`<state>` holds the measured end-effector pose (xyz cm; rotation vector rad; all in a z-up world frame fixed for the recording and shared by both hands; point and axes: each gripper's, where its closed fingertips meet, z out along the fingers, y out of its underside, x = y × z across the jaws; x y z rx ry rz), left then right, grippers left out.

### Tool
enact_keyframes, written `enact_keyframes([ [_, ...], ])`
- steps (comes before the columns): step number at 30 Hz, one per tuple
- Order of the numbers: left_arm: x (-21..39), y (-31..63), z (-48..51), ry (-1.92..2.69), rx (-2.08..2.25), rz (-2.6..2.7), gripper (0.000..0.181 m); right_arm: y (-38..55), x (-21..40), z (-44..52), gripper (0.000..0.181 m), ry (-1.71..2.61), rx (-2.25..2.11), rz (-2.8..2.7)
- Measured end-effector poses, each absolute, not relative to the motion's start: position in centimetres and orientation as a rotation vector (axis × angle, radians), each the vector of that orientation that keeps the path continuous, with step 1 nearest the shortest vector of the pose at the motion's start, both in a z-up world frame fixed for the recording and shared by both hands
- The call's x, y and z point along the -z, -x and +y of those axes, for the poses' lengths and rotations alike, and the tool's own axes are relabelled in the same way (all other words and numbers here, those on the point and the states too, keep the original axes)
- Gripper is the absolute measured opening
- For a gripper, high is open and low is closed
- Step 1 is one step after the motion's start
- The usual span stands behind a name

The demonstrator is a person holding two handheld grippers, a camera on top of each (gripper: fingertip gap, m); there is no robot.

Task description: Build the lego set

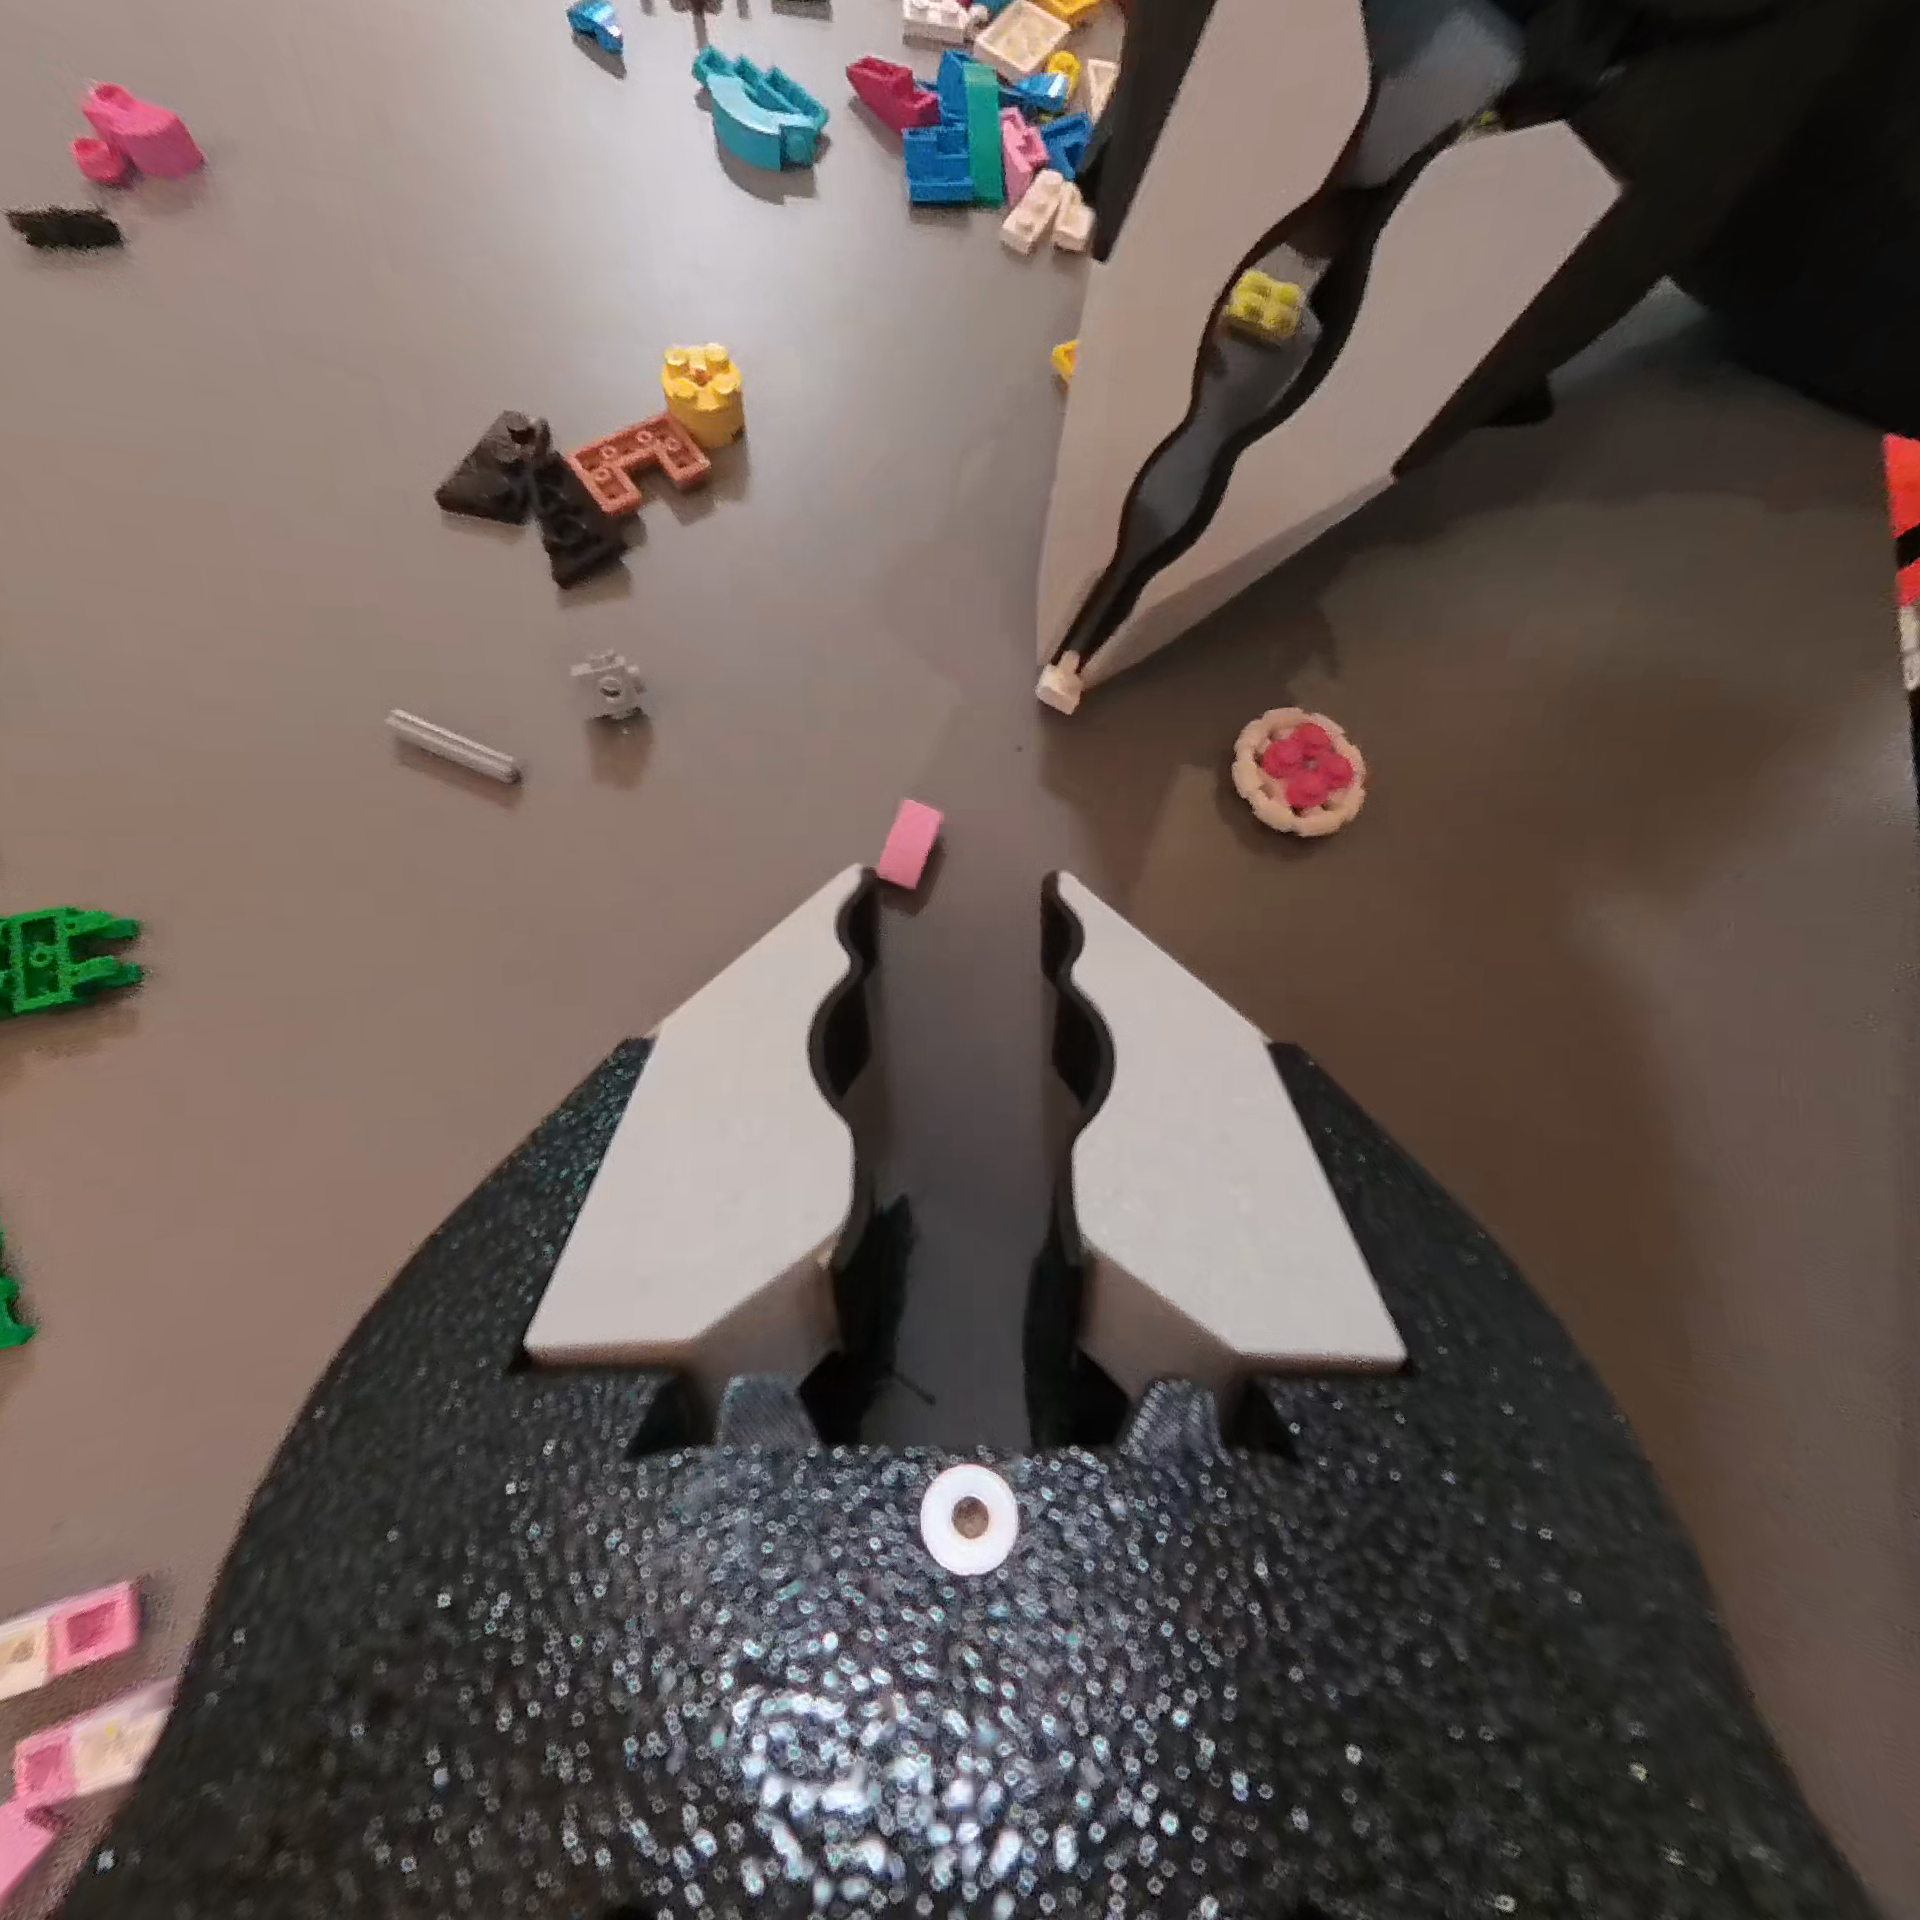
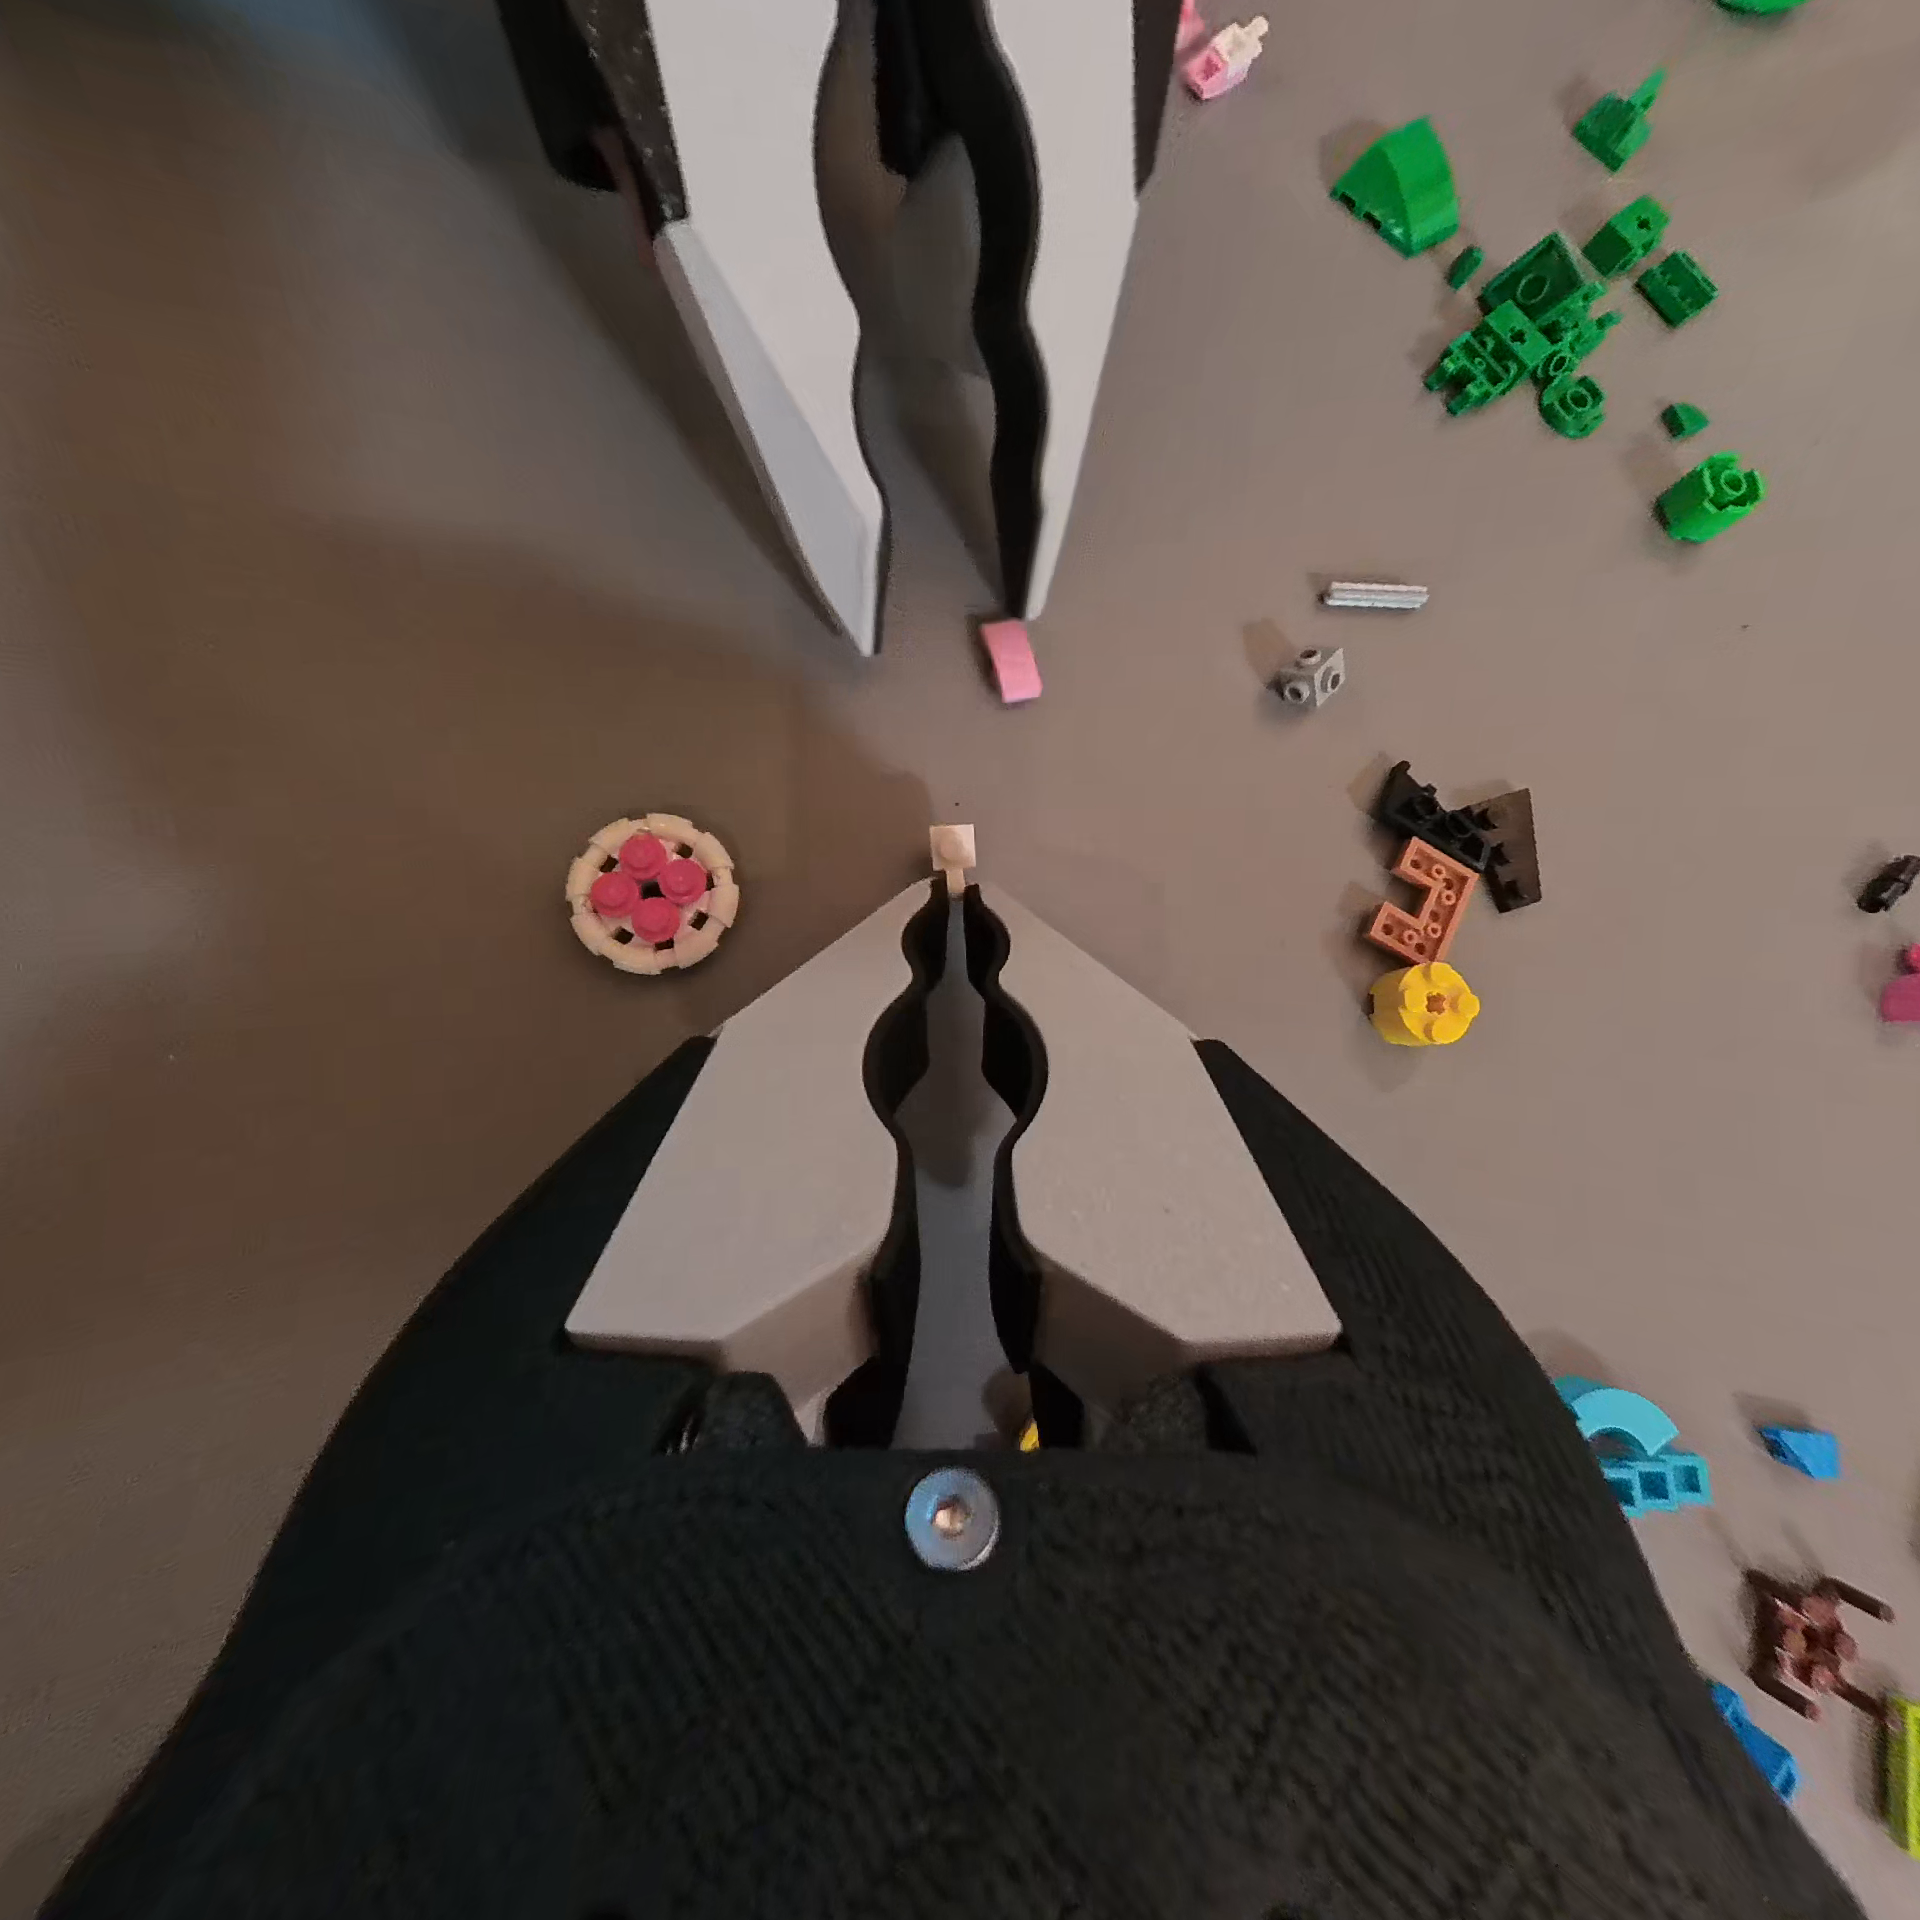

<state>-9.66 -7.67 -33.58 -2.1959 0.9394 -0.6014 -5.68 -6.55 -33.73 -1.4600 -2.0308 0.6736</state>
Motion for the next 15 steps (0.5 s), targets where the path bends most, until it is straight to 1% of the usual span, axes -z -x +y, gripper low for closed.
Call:
enact_keyframes([
  [7, 33.2, 7.4, -9.9, 2.184, 0.741, 1.023, 0.022, 5.6, 33.7, -6.4, 0.002, 1.471, -0.662, -2.028],
  [11, 32.6, 9.2, -7.8, 2.154, 0.576, 0.977, 0.031, 5.3, 33.8, -6.5, 0.002, 1.496, -0.67, -2.035],
  [15, 32.6, 9.1, -8.1, 2.242, 0.684, 0.922, 0.036, 5.1, 33.8, -6.3, 0.002, 1.512, -0.66, -2.037],
])
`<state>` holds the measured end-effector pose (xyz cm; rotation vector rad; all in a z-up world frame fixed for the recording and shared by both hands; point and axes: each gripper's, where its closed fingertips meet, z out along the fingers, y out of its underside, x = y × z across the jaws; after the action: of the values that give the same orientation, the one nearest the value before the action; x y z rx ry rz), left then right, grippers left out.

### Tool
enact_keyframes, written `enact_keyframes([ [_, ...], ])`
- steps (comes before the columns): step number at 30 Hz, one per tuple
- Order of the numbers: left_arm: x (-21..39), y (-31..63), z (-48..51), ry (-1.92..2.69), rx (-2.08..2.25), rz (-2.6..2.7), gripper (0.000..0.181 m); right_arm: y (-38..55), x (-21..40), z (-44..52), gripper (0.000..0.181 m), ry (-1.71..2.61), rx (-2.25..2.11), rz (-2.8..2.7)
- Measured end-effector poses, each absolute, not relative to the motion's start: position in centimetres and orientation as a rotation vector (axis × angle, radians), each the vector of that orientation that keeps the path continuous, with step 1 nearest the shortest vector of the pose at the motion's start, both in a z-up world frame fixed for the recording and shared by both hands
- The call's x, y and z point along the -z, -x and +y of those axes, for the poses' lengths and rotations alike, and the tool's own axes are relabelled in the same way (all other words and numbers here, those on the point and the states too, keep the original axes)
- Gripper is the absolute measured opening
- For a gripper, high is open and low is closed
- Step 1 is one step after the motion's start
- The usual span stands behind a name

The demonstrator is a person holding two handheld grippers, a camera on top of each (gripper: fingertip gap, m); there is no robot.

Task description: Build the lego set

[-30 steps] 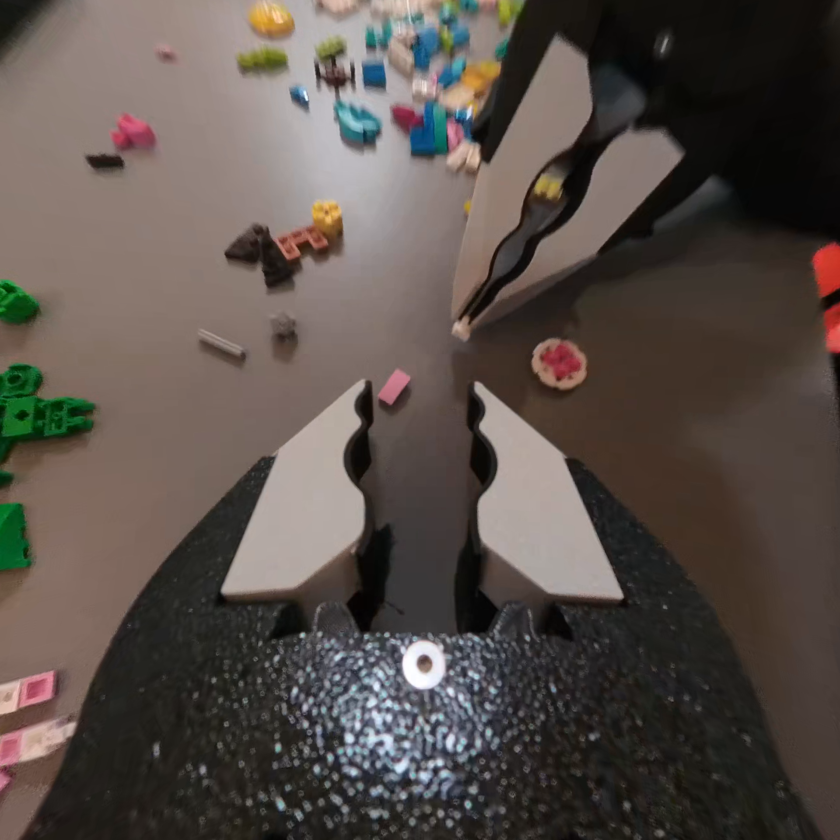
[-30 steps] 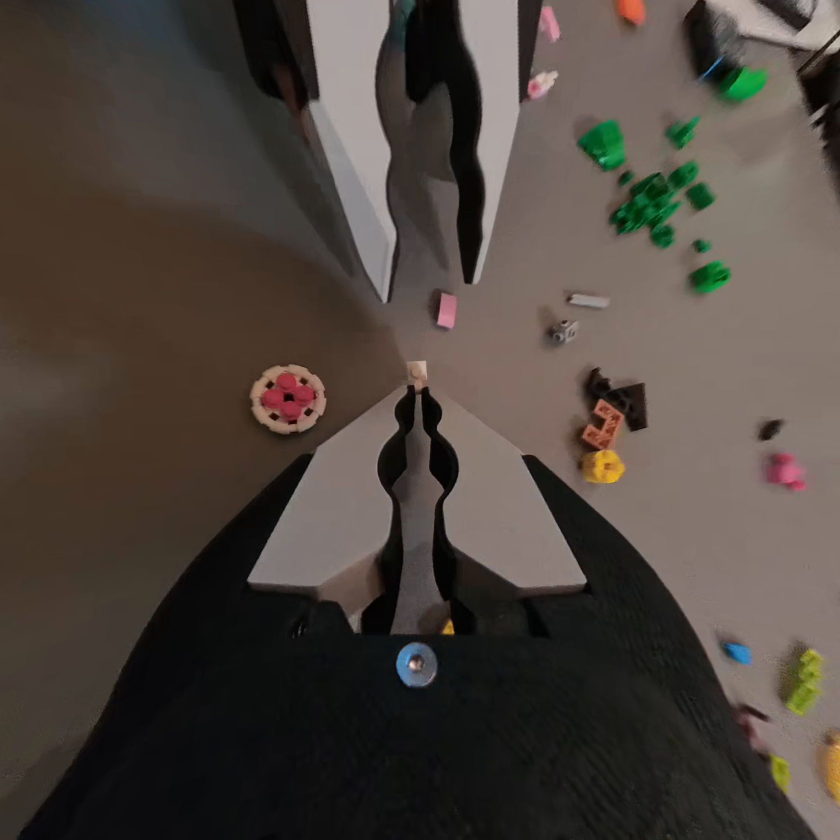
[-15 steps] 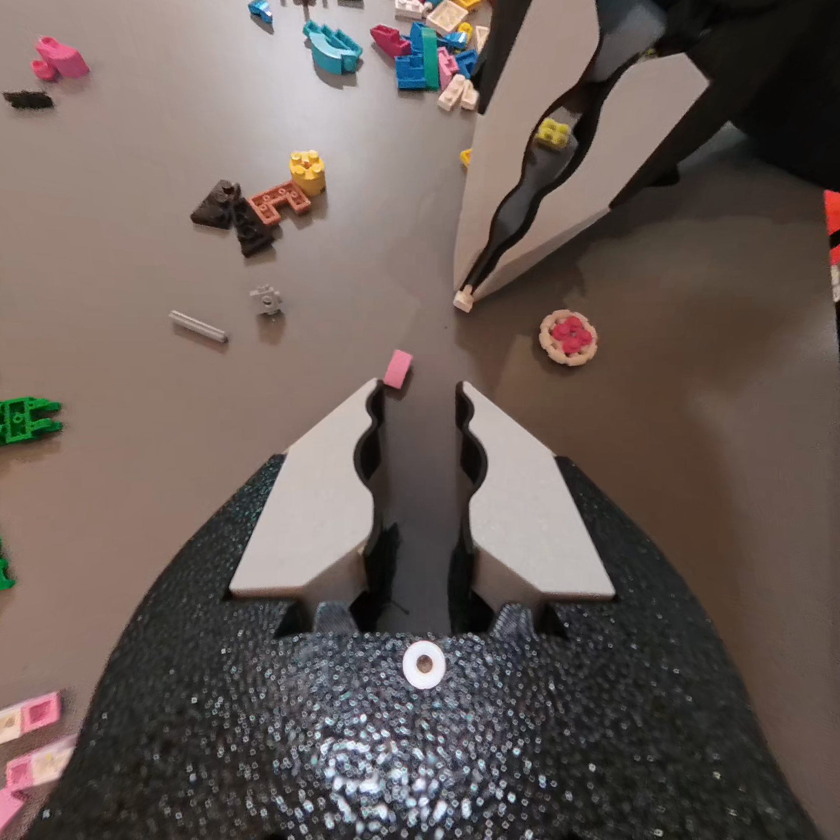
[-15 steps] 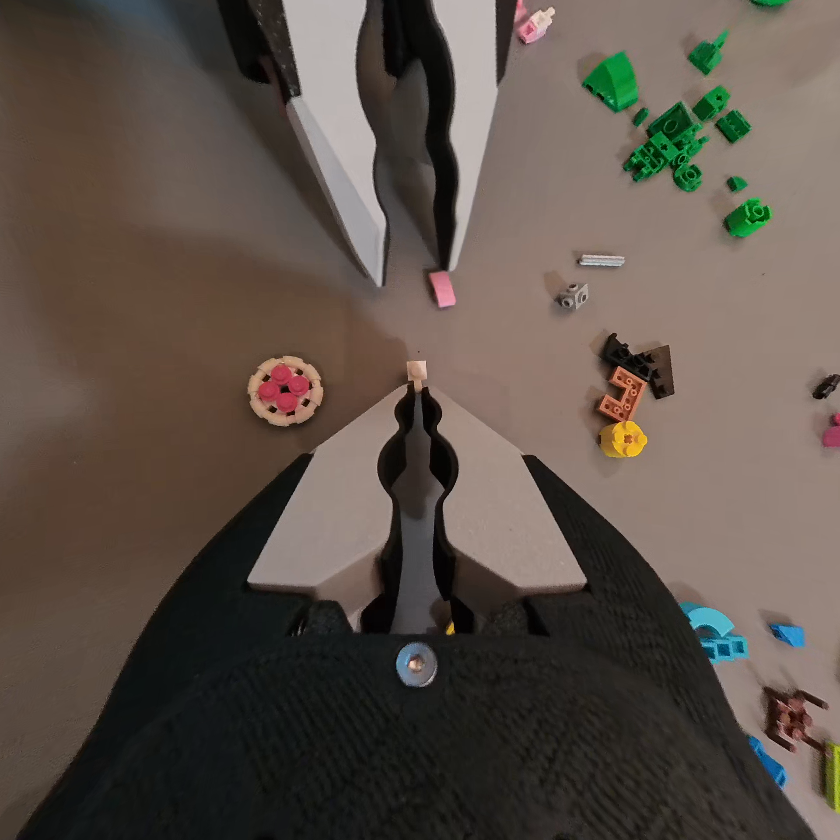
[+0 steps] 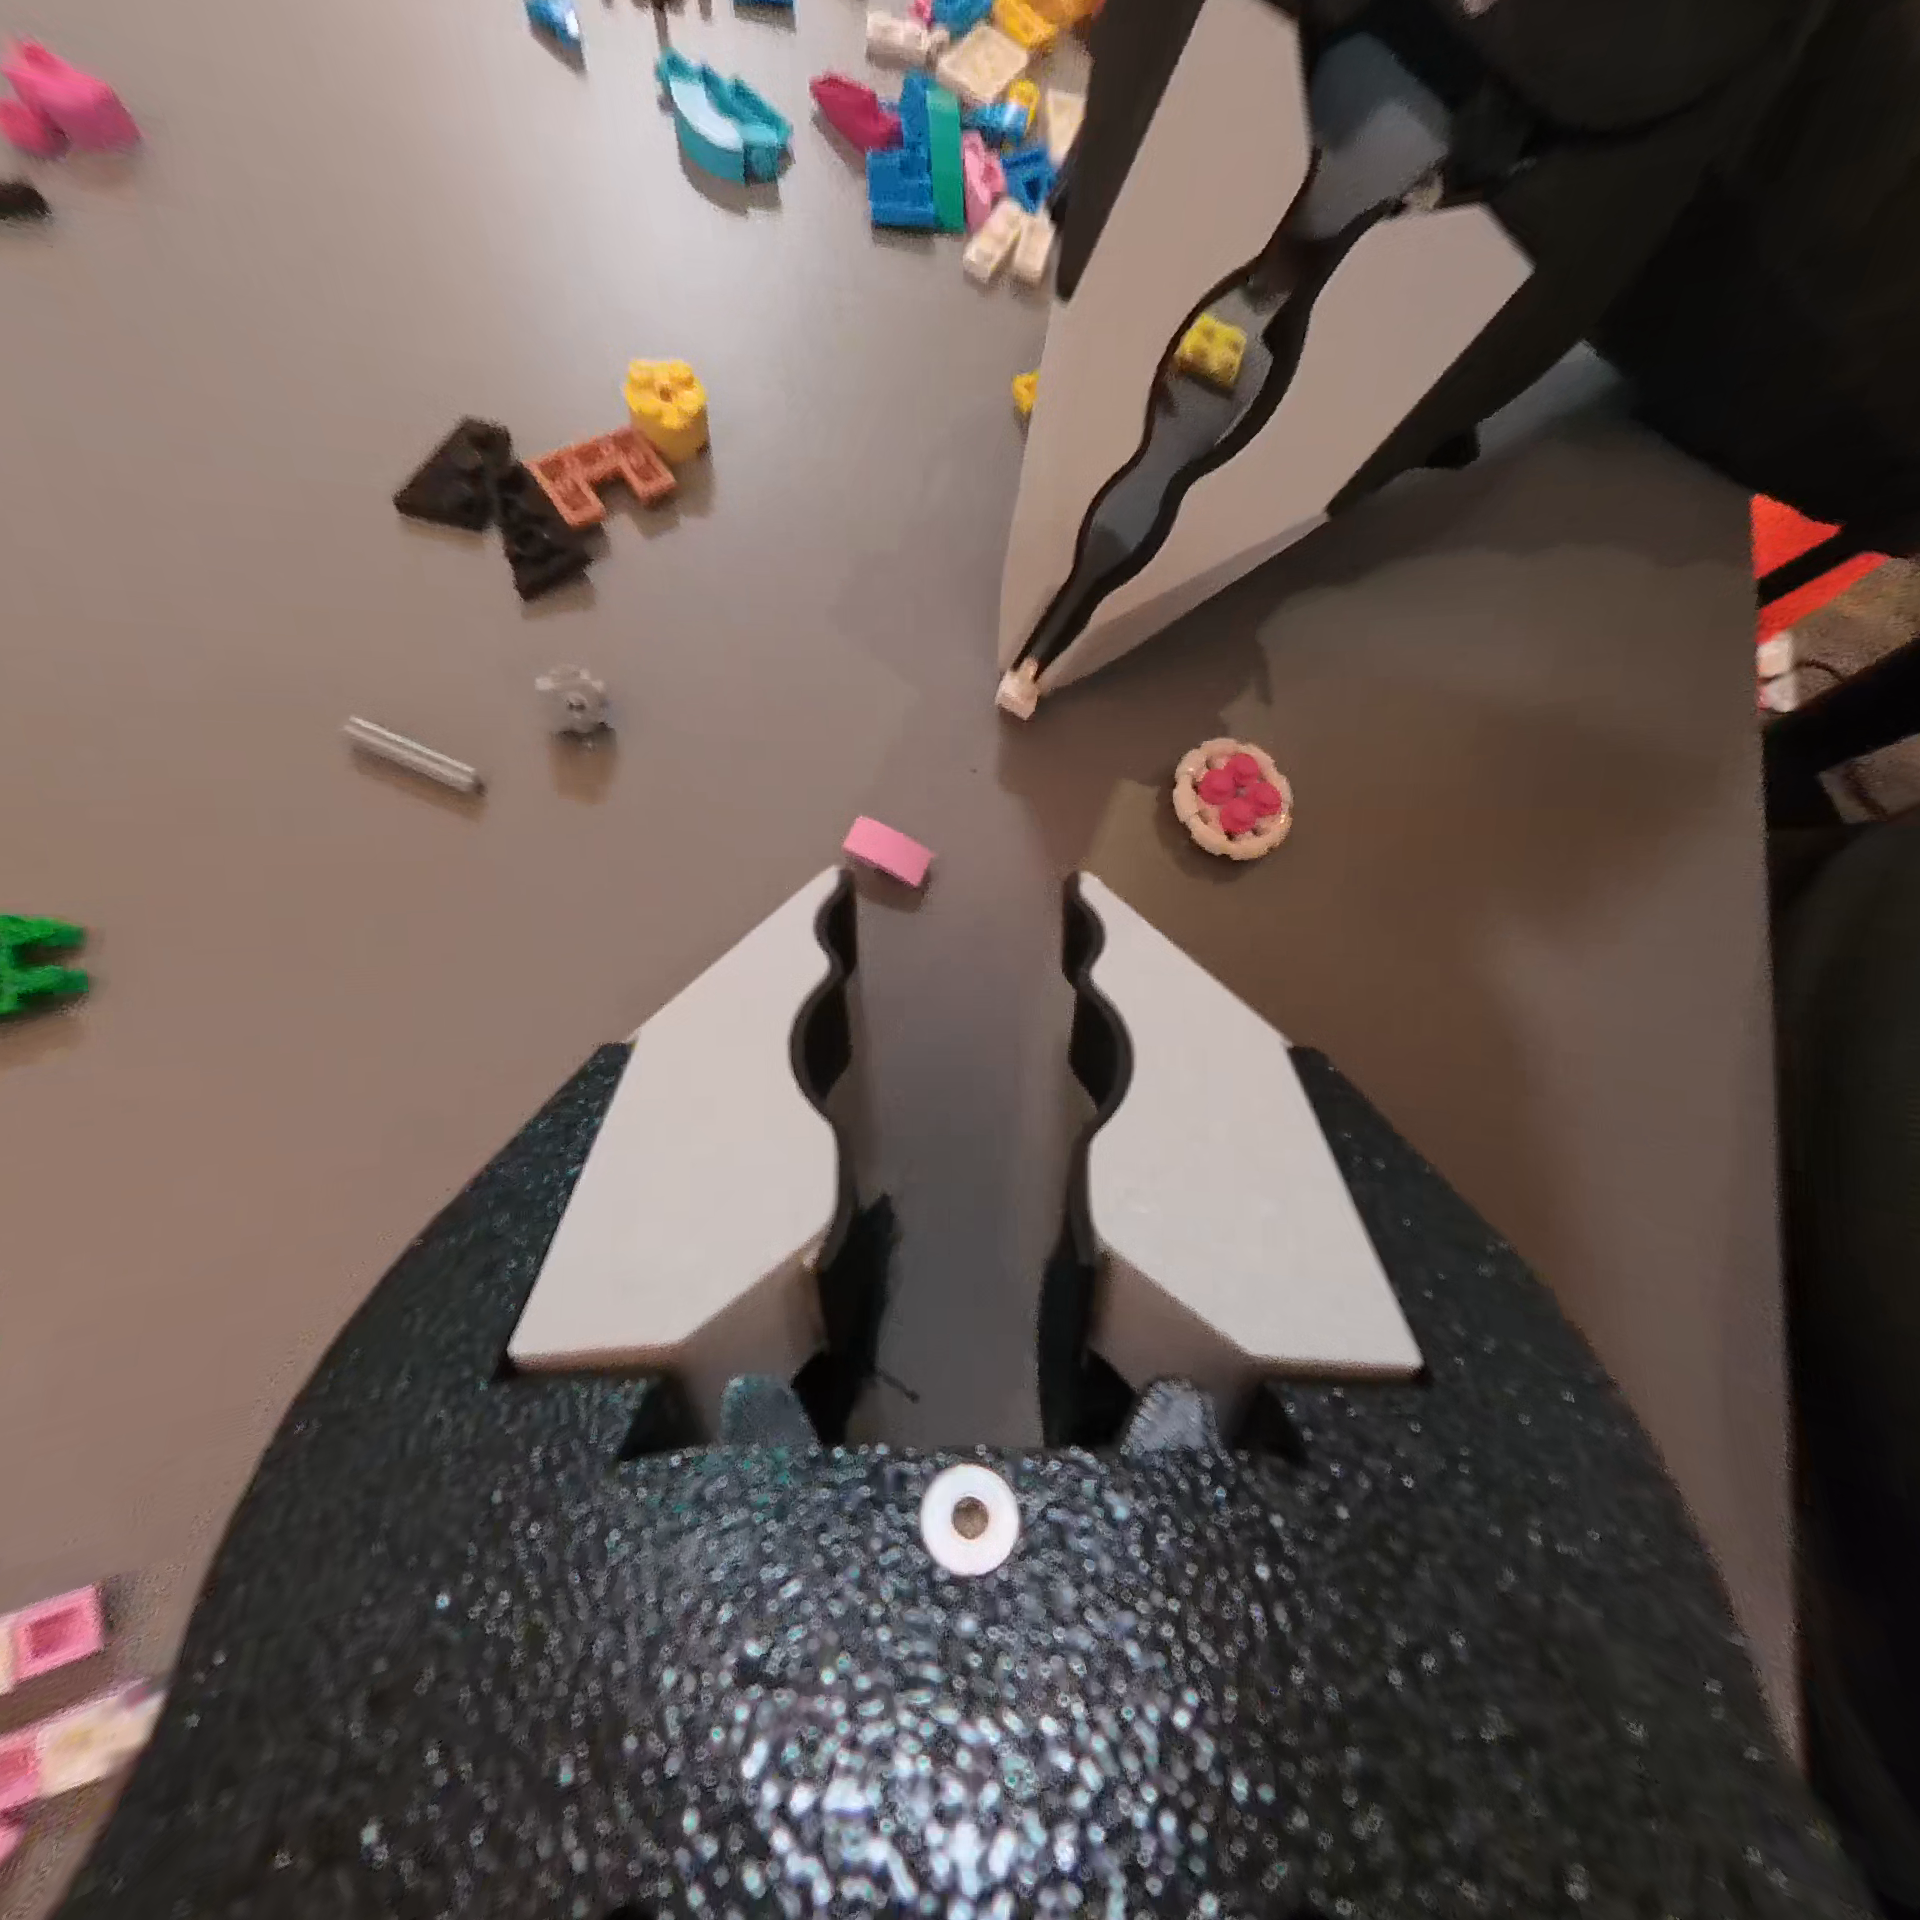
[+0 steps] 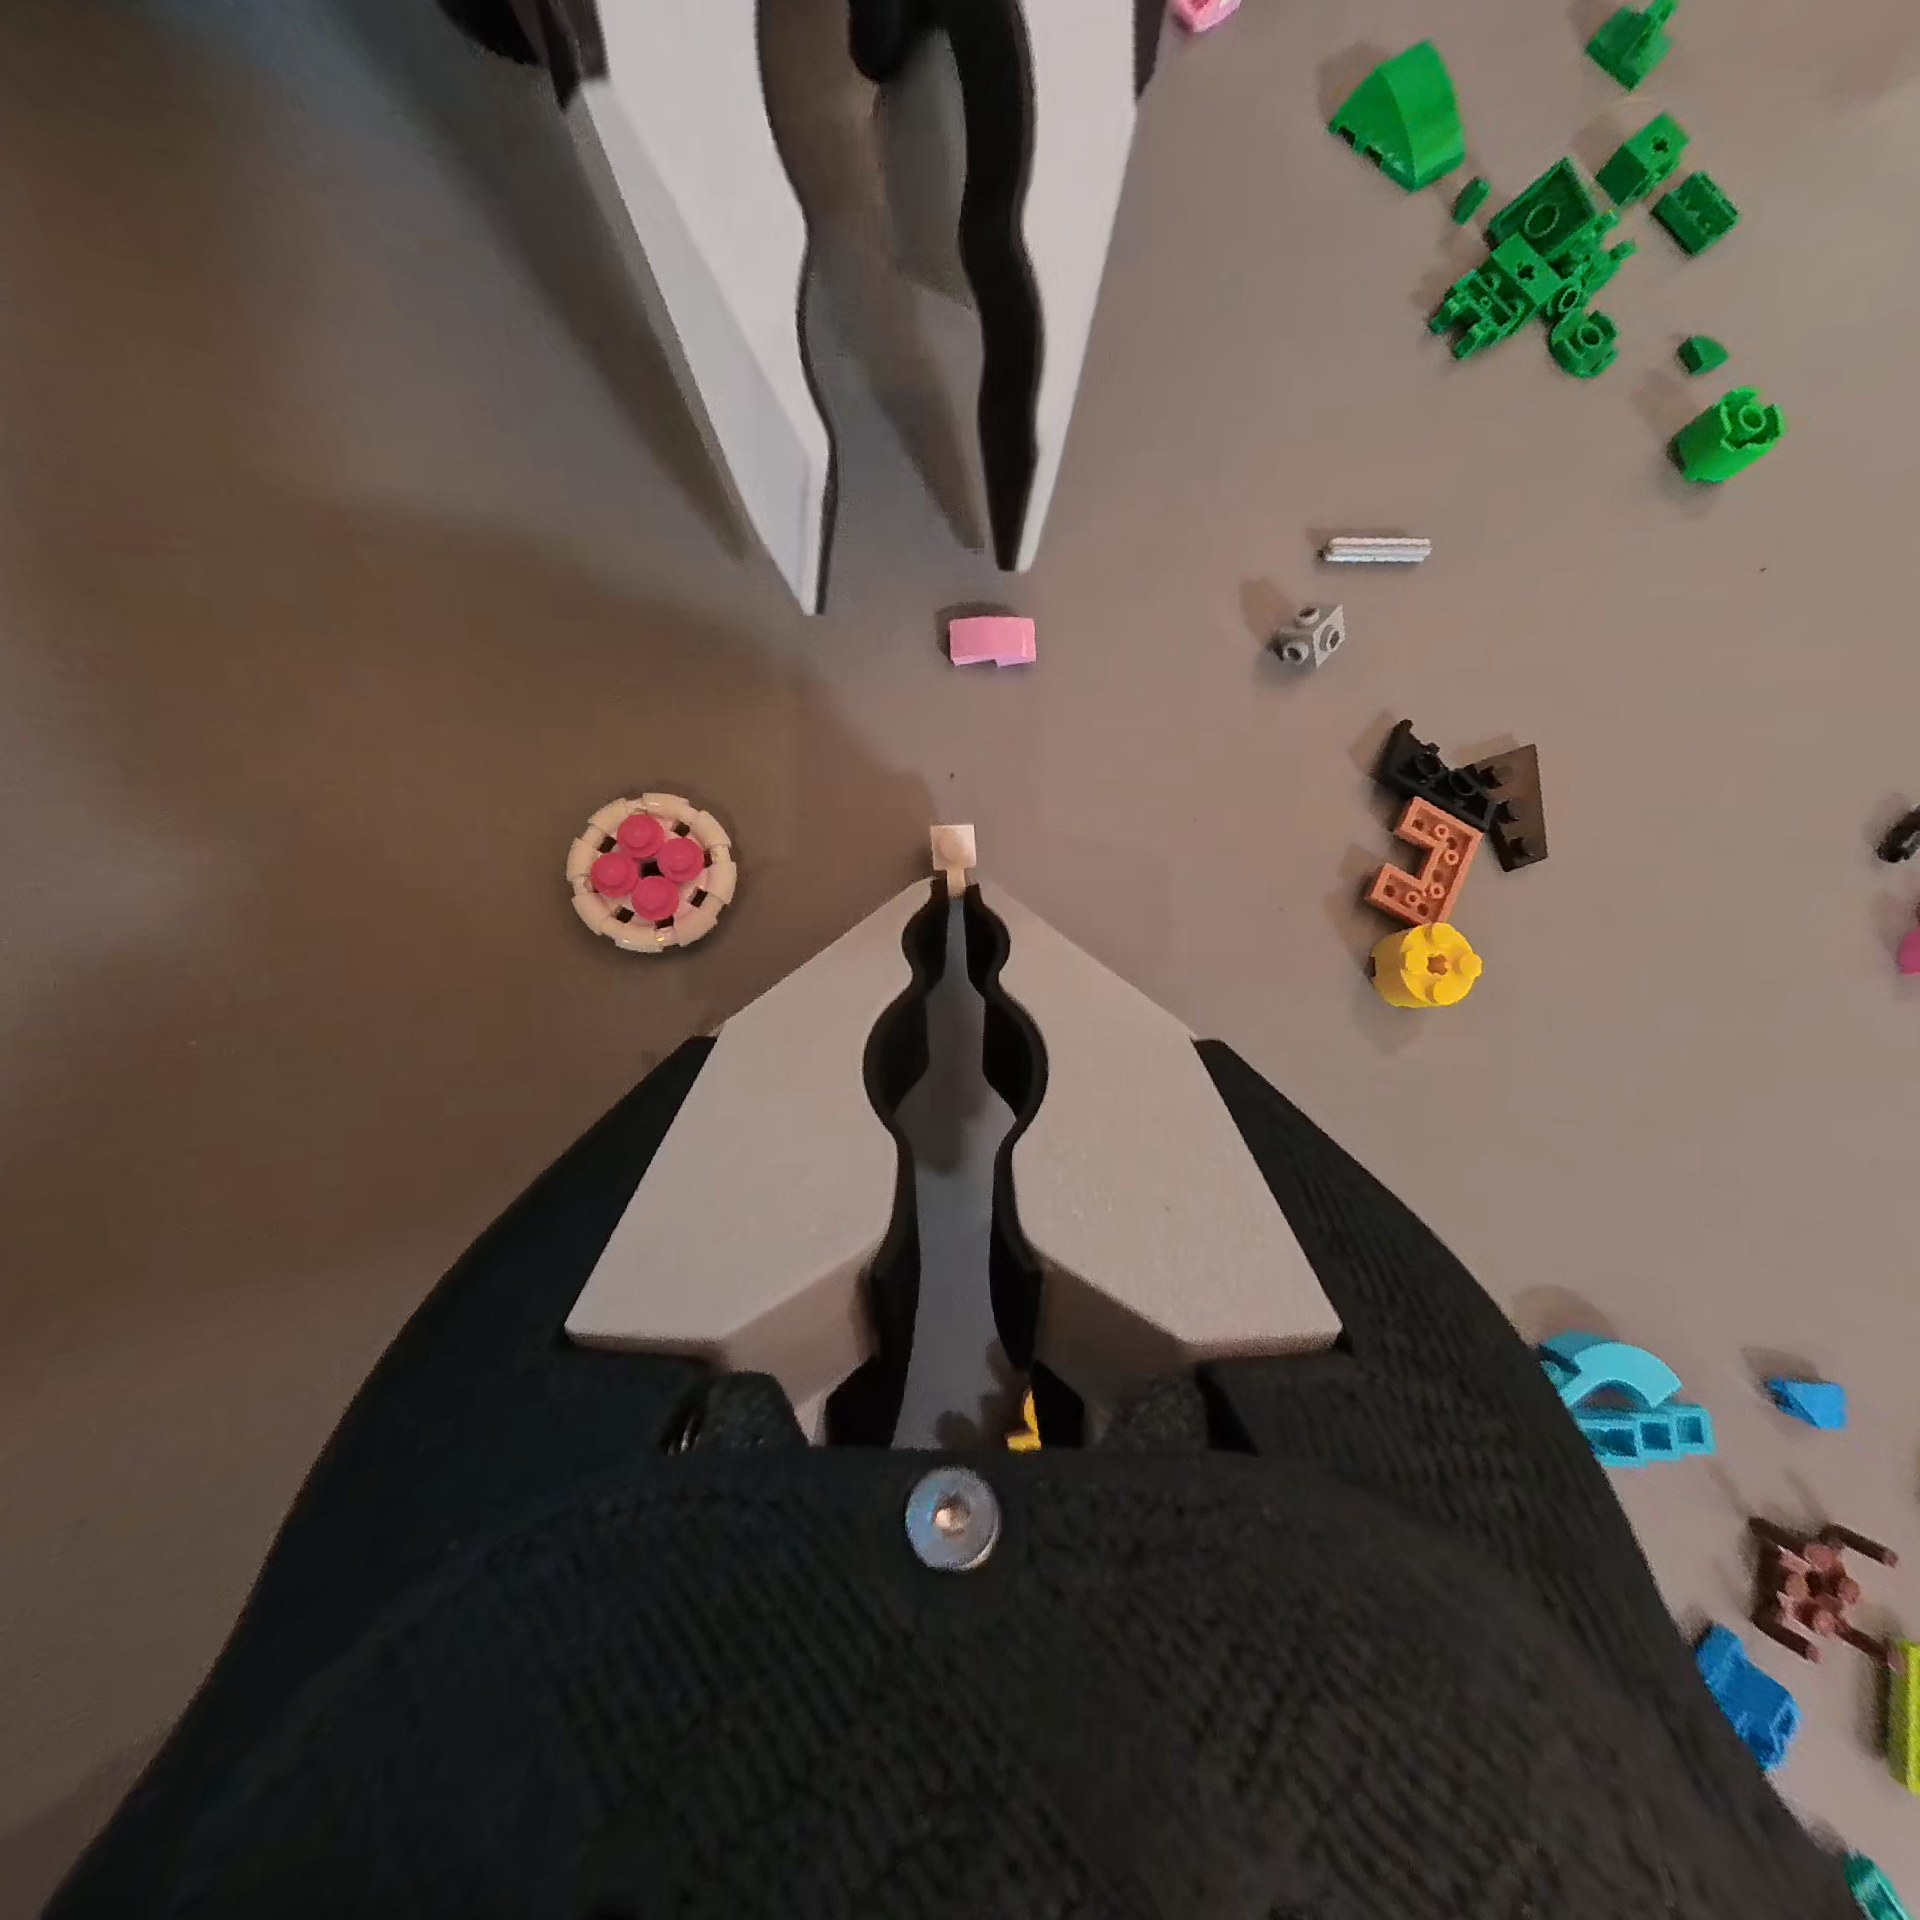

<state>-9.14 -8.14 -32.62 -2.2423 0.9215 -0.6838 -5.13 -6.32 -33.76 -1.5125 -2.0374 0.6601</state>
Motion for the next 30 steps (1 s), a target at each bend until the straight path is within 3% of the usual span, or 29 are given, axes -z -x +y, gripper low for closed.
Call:
enact_keyframes([
  [8, 33.2, 7.0, -9.3, 2.25, 0.706, 1.03, 0.036, 5.1, 33.8, -6.7, 0.002, 1.512, -0.67, -2.049],
  [11, 32.6, 7.1, -8.8, 2.122, 0.569, 1.171, 0.014, 5.0, 33.8, -6.7, 0.002, 1.521, -0.68, -2.056],
  [18, 32.2, 8.5, -7.5, 1.959, 0.49, 1.419, 0.04, 4.7, 33.8, -7.0, 0.002, 1.541, -0.722, -2.066],
  [30, 34.0, 8.6, -7.5, 1.982, 0.594, 1.575, 0.0, 4.8, 33.8, -7.1, 0.002, 1.542, -0.728, -2.068],
])
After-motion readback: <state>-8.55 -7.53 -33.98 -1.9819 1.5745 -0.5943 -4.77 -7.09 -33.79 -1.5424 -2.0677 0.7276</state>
